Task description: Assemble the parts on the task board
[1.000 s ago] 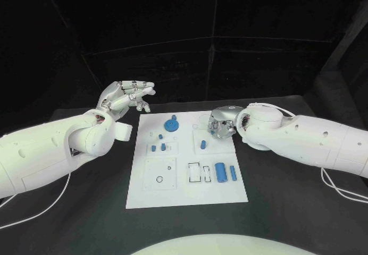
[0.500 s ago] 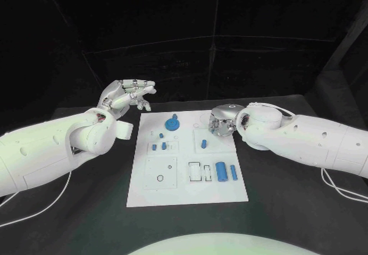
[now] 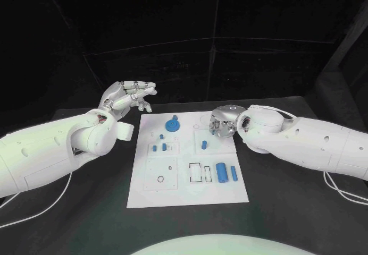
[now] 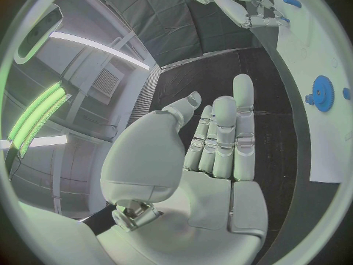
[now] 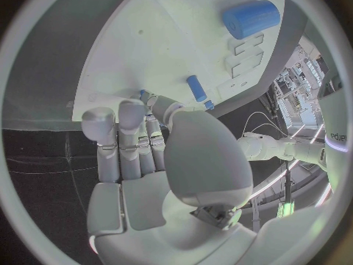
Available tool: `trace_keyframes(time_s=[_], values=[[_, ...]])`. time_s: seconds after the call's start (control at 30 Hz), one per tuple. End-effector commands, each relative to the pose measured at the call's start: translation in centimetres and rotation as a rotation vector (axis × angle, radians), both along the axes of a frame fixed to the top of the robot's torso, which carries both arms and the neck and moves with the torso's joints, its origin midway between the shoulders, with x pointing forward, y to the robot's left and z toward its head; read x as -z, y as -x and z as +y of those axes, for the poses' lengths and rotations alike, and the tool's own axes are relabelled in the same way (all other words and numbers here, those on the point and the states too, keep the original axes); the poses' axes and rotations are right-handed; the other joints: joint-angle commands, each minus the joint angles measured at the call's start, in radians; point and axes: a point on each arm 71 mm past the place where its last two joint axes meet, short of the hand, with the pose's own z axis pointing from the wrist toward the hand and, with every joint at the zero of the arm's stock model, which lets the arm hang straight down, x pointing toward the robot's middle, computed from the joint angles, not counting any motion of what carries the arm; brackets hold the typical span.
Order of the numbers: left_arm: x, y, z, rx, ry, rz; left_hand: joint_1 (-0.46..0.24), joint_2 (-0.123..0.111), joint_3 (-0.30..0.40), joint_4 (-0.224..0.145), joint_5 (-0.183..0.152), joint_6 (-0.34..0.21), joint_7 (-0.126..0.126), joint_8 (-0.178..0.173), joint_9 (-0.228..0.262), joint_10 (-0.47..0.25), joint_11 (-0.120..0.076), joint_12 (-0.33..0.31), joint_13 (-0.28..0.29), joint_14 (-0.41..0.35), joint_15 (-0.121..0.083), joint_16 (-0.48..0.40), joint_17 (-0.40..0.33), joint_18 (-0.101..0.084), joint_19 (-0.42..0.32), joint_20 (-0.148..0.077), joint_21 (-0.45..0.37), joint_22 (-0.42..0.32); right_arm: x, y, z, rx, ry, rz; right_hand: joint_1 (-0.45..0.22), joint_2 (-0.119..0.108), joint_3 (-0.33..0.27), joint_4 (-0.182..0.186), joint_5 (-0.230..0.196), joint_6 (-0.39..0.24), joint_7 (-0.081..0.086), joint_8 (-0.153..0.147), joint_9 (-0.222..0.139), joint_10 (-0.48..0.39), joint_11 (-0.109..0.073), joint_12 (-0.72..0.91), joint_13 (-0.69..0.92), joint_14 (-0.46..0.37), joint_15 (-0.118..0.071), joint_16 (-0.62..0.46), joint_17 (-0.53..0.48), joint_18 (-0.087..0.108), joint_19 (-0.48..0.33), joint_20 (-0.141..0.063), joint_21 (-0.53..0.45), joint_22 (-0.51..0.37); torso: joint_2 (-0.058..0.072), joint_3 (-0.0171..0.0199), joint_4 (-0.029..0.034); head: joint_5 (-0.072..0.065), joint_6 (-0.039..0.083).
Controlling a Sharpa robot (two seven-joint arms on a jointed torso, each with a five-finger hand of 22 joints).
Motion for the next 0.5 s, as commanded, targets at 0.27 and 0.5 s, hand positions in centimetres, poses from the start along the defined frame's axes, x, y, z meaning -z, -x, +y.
trace_keyframes(time_s=[0.27, 0.5], values=[[0.0, -0.1, -0.1, -0.002, 0.001, 0.006, 0.000, 0.009, -0.007, -0.001, 0.002, -0.010, 0.003, -0.004, 0.001, -0.014, 0.003, 0.008, 0.001, -0.008, 0.000, 0.007, 0.004, 0.012, -0.005, 0.004, -0.007, -0.003, -1.3, 0.8, -0.1, 0.002, -0.060, -0.091, -0.017, -0.003, 0.010, -0.001, -0.003, 0.008, -0.003, -0.003, -0.001, 0.009, 0.001, 0.002, 0.001, -0.002, -0.004, 0.017, 0.014, -0.021, -0.003, -0.003, 0.013, 0.010, 0.001, 0.0004, 0.0006, 0.000, 0.006], [0.0, -0.1, 0.0, -0.003, -0.001, 0.008, 0.002, 0.009, -0.010, -0.002, 0.002, -0.015, 0.005, -0.003, 0.001, -0.021, 0.004, 0.011, 0.002, -0.009, 0.001, 0.008, 0.002, 0.012, -0.004, 0.005, -0.007, -0.003, -1.6, 1.2, -0.4, 0.003, -0.083, -0.103, -0.020, -0.005, 0.012, -0.002, -0.003, 0.009, -0.003, -0.003, -0.001, 0.009, 0.000, 0.002, 0.001, 0.000, -0.004, 0.024, 0.023, -0.021, -0.002, -0.003, 0.017, 0.015, 0.002, 0.0001, 0.0002, 0.001, 0.007]])
